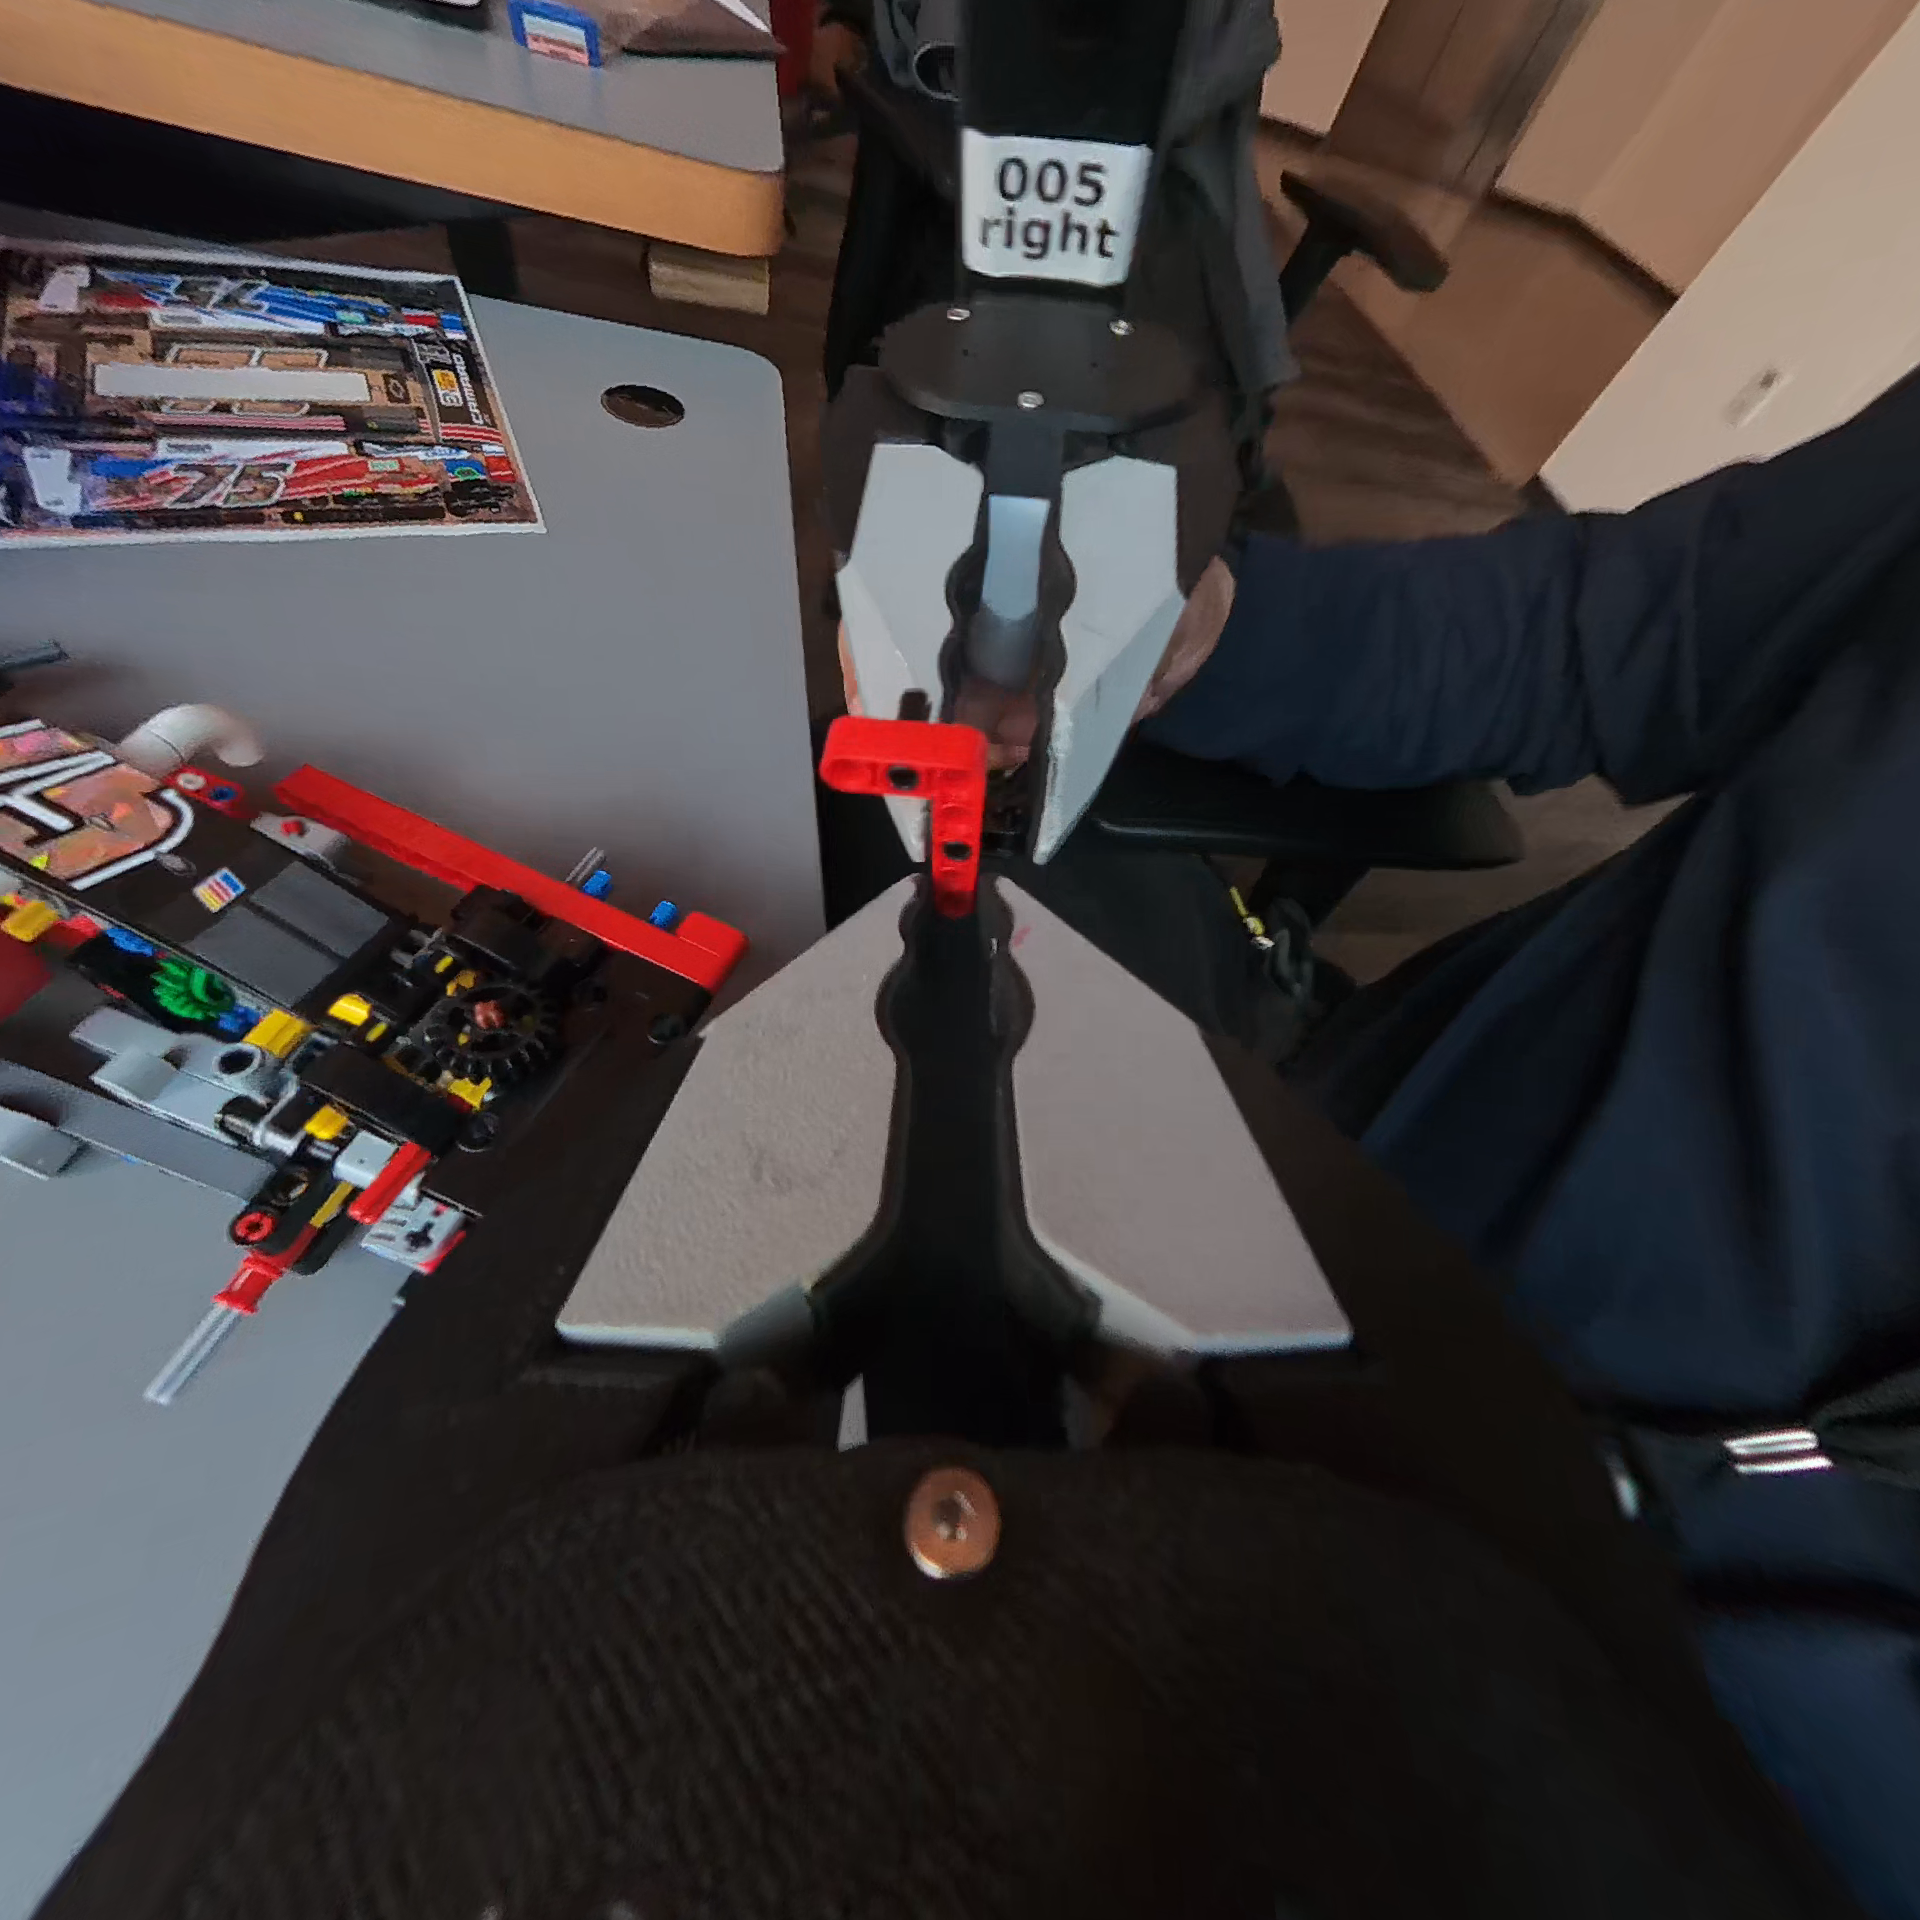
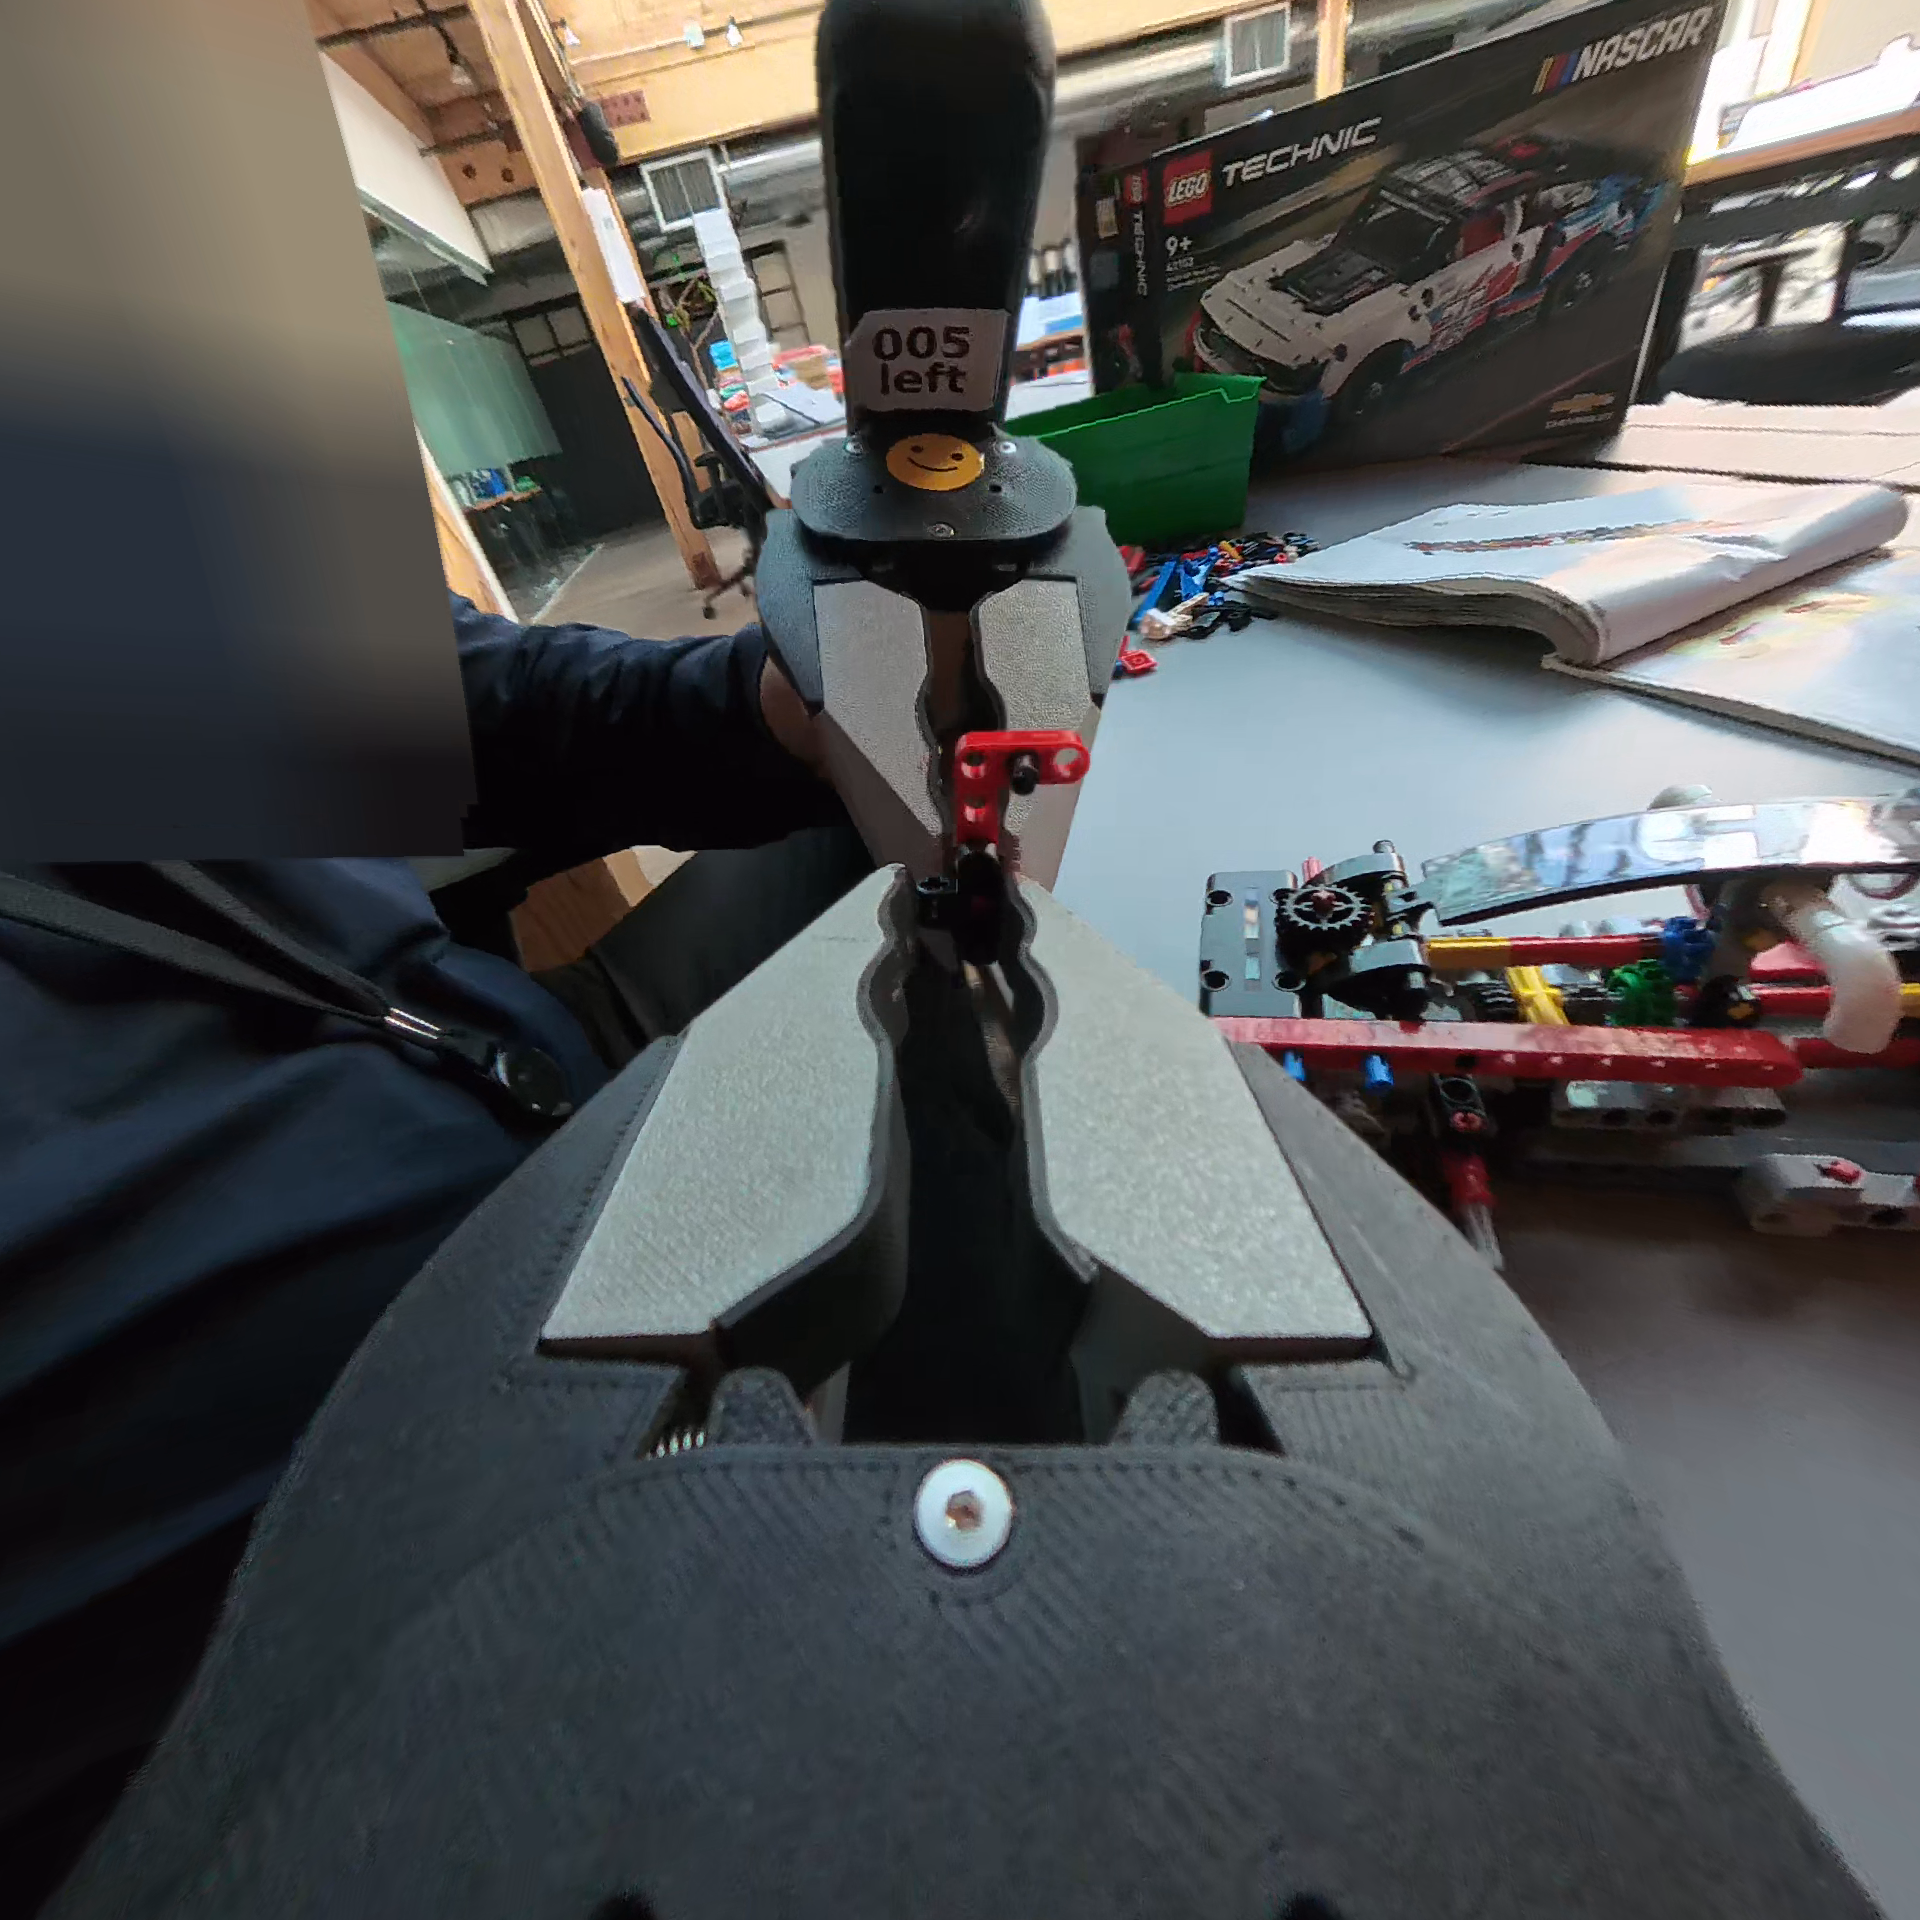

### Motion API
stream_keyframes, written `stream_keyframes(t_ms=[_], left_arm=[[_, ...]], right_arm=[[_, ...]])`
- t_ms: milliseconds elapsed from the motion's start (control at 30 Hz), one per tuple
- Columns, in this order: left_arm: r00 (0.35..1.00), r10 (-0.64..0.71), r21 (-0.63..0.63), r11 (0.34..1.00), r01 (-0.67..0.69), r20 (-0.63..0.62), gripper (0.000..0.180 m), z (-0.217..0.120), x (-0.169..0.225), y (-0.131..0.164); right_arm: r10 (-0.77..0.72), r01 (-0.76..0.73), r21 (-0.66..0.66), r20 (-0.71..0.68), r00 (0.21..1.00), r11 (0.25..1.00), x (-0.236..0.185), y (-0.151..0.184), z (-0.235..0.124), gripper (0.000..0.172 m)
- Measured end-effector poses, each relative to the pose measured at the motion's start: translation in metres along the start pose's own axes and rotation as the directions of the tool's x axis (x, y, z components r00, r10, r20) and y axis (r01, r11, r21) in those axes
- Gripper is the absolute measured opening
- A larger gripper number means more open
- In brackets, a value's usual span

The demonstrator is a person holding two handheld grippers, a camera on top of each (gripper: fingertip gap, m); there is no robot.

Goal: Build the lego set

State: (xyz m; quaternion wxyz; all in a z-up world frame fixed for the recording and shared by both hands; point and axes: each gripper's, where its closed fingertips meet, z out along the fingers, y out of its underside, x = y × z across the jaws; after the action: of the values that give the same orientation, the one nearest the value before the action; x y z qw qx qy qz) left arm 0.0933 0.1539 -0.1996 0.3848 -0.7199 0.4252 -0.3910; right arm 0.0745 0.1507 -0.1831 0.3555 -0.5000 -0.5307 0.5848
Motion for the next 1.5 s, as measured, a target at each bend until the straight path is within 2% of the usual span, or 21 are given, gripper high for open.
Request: stream_keyframes(t_ms=[133,267,333,500,533,633,733,800,933,1033,1100,1267,1367,1500], left_arm=[[1.000,0.007,0.001,1.000,-0.007,0.003,0.006,-0.001,0.003,-0.004],[1.000,-0.002,-0.026,1.000,0.002,0.005,0.006,0.001,0.003,-0.001],[1.000,-0.002,-0.038,0.999,0.003,0.014,0.006,0.001,0.002,0.001],[0.997,-0.066,-0.007,0.998,0.066,-0.030,0.006,-0.005,-0.001,-0.002],[0.997,-0.070,-0.011,0.998,0.069,-0.025,0.012,-0.008,-0.004,-0.002],[0.997,-0.042,-0.072,0.996,0.047,0.066,0.023,-0.030,-0.027,0.003],[0.967,0.019,-0.143,0.990,0.018,0.255,0.031,-0.062,-0.071,0.016],[0.959,0.011,-0.158,0.987,0.035,0.284,0.034,-0.071,-0.087,0.027],[0.982,-0.036,-0.181,0.981,0.070,0.186,0.052,-0.054,-0.090,0.047],[0.989,-0.008,-0.253,0.966,0.045,0.145,0.060,-0.038,-0.092,0.058],[0.989,0.024,-0.286,0.958,0.019,0.145,0.056,-0.032,-0.095,0.061],[0.989,0.047,-0.269,0.963,-0.008,0.137,0.045,-0.020,-0.097,0.059],[0.990,0.040,-0.256,0.967,-0.004,0.136,0.044,-0.019,-0.099,0.058],[0.990,0.062,-0.239,0.971,-0.031,0.124,0.042,-0.019,-0.101,0.058]], right_arm=[[0.051,-0.053,0.033,0.044,0.998,0.998,-0.002,-0.004,0.000,0.014],[0.008,-0.008,-0.010,0.006,1.000,1.000,-0.001,0.000,0.003,0.017],[-0.030,0.029,-0.018,-0.014,0.999,0.999,0.000,0.000,0.003,0.014],[-0.062,0.062,-0.009,-0.058,0.996,0.998,0.005,-0.001,0.000,0.013],[-0.062,0.062,-0.005,-0.074,0.995,0.998,0.008,0.000,-0.002,0.013],[-0.042,0.035,-0.047,-0.159,0.986,0.998,0.027,0.013,-0.010,0.014],[0.002,-0.022,-0.072,-0.263,0.965,0.997,0.046,0.029,-0.014,0.014],[0.053,-0.078,-0.069,-0.314,0.948,0.995,0.055,0.039,-0.015,0.013],[0.105,-0.140,-0.076,-0.354,0.929,0.987,0.062,0.053,-0.019,0.013],[0.120,-0.148,-0.053,-0.356,0.927,0.988,0.063,0.053,-0.021,0.013],[0.120,-0.149,-0.052,-0.361,0.925,0.988,0.064,0.054,-0.022,0.013],[0.072,-0.108,-0.076,-0.373,0.925,0.991,0.064,0.055,-0.025,0.013],[0.035,-0.085,-0.115,-0.381,0.924,0.990,0.066,0.055,-0.029,0.013],[0.063,-0.113,-0.112,-0.372,0.926,0.987,0.068,0.056,-0.031,0.013]])
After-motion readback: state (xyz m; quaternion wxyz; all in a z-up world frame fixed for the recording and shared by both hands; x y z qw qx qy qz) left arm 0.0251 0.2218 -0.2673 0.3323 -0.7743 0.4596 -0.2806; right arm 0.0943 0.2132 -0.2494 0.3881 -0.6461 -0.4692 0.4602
